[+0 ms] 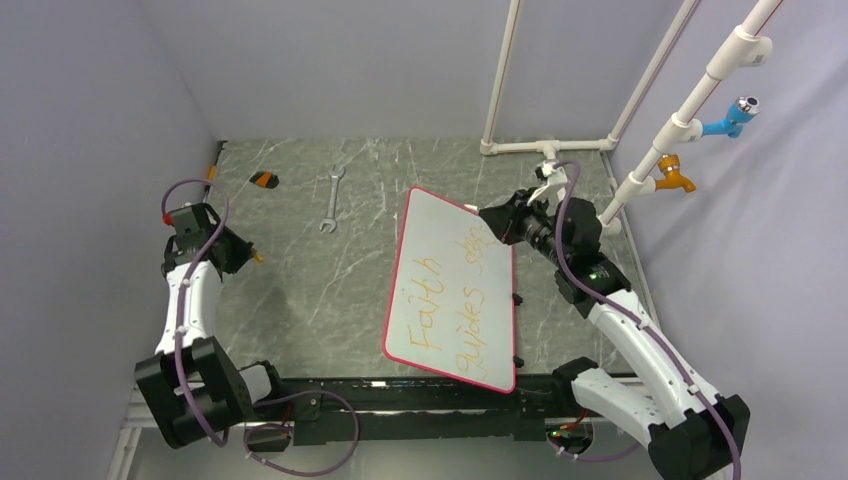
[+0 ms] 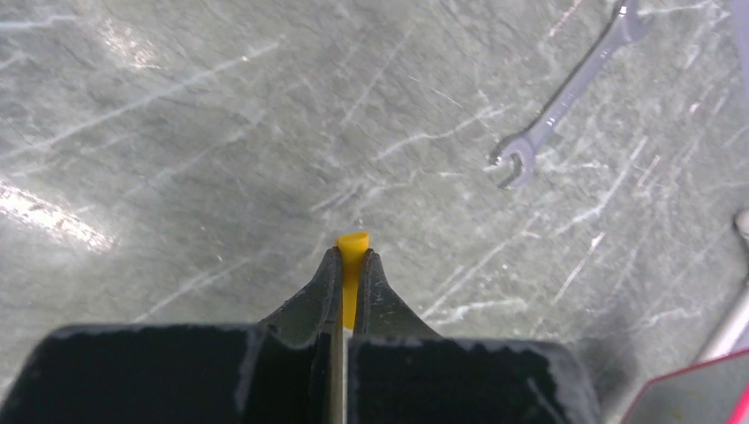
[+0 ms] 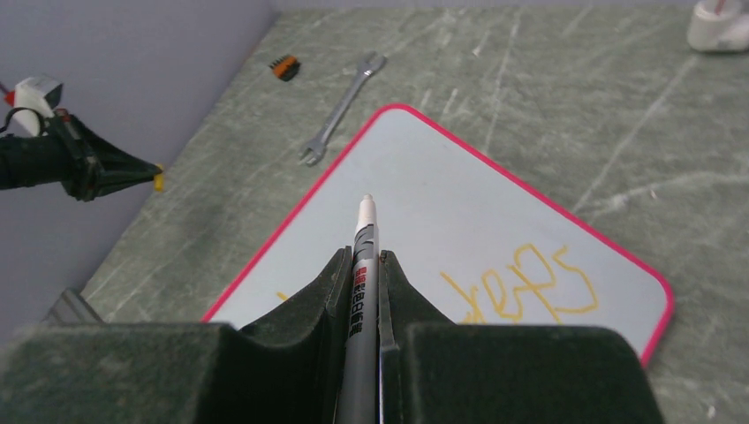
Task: Write a sentence on the whiteboard
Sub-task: Insert the whiteboard marker without the cap into the pen cap.
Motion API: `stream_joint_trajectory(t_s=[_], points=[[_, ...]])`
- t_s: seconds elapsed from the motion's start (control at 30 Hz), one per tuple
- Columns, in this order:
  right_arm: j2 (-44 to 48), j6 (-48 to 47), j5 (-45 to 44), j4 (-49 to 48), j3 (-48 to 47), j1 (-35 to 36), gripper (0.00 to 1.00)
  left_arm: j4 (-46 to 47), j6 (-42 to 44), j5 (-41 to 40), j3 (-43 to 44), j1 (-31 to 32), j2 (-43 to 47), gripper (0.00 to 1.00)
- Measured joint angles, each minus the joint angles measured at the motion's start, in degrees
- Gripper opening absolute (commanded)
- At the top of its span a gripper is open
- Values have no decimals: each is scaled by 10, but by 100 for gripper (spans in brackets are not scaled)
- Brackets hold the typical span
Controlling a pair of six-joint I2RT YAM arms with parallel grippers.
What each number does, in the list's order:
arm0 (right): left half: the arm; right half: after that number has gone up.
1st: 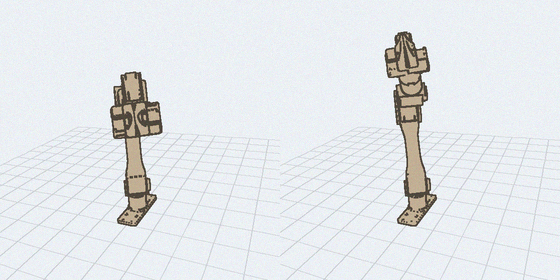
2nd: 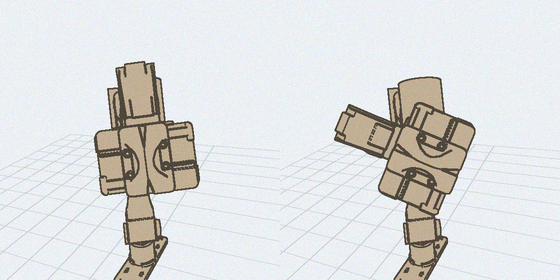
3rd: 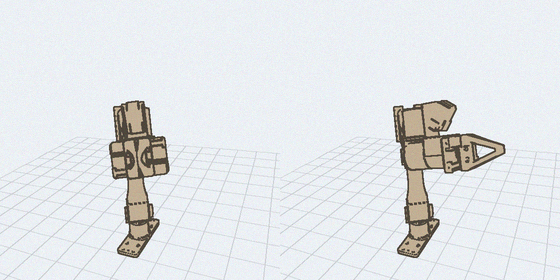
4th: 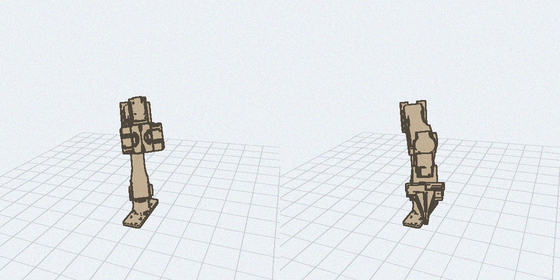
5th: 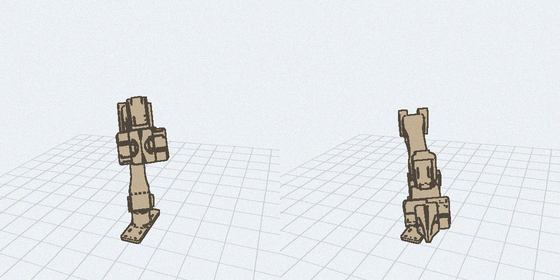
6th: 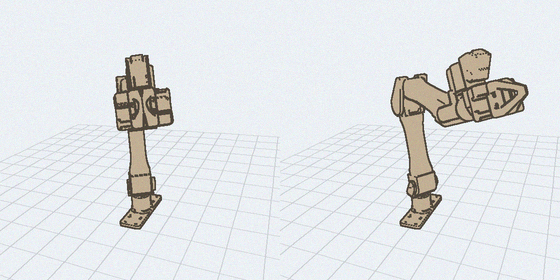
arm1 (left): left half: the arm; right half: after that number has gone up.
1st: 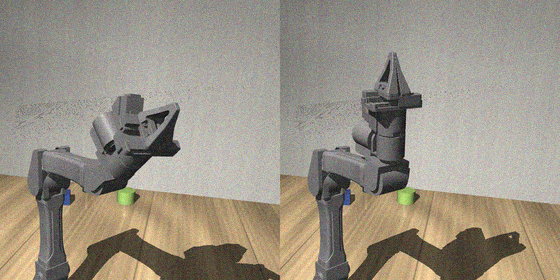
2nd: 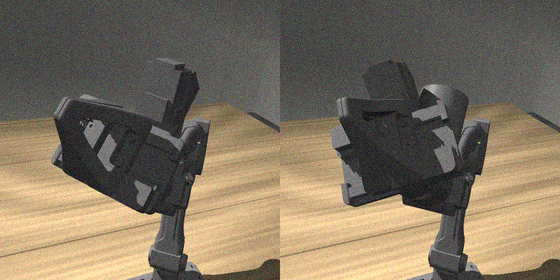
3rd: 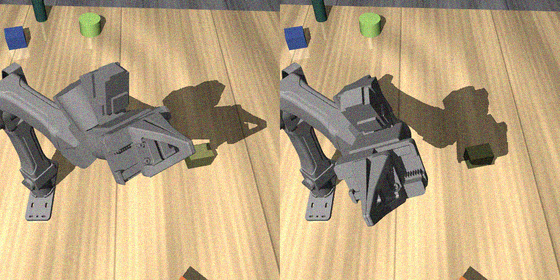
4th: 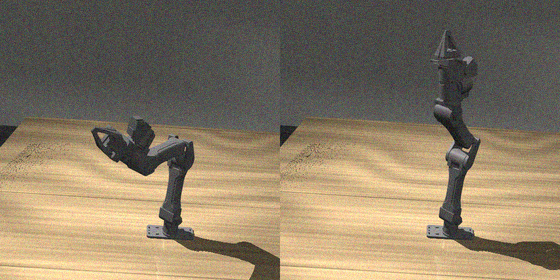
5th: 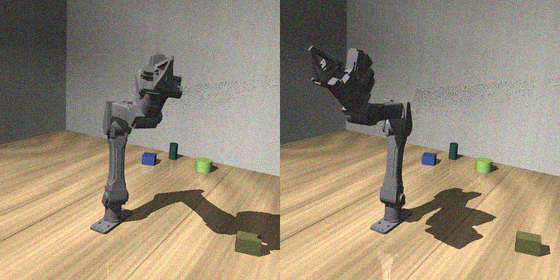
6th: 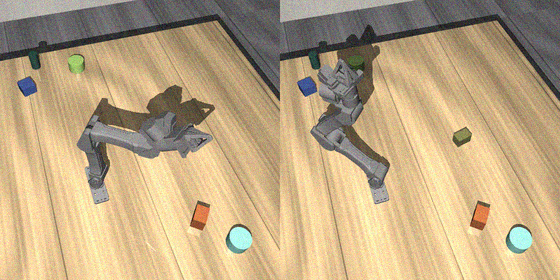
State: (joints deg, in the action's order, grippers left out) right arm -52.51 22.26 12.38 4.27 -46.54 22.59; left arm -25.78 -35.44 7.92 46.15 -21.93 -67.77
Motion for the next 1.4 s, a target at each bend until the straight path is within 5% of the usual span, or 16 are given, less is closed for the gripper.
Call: stream_joint_trajectory(t_s=[0.27, 0.77, 1.4], points=[[-35, -18, 57, -71, -7, 32, 0, -79, -45, 20, 38, 16, 51, 0], [-118, -115, 51, -104, -98, 210, 0, -182, -141, 49, 103, 121, 107, 0], [-206, -180, 14, -103, -160, 351, 0, -189, -308, 105, 120, 205, 167, 0]])
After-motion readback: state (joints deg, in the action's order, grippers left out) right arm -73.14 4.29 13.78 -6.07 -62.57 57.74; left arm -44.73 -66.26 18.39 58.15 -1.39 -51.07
